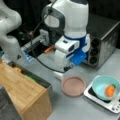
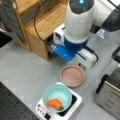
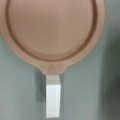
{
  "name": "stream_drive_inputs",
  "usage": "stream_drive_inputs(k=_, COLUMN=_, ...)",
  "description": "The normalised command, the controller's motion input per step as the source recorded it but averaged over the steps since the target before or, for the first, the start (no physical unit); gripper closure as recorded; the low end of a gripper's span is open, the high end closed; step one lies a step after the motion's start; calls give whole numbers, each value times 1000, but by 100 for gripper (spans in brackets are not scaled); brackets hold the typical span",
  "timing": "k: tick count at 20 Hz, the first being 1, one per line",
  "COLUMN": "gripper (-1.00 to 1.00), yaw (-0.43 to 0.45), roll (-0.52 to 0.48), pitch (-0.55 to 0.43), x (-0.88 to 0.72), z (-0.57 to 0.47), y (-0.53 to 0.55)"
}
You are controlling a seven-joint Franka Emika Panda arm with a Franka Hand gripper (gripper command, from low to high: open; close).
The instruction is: Pick up the pan. Place the pan on the table. Pick up the bowl. Place the bowl on the stove.
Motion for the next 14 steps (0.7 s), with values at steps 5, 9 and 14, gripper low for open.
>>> stream_drive_inputs(k=5, gripper=-100, yaw=91, roll=180, pitch=-243, x=-677, z=-128, y=35)
stream_drive_inputs(k=9, gripper=-100, yaw=94, roll=195, pitch=-250, x=-578, z=-185, y=-59)
stream_drive_inputs(k=14, gripper=-100, yaw=84, roll=212, pitch=-242, x=-355, z=-218, y=-104)
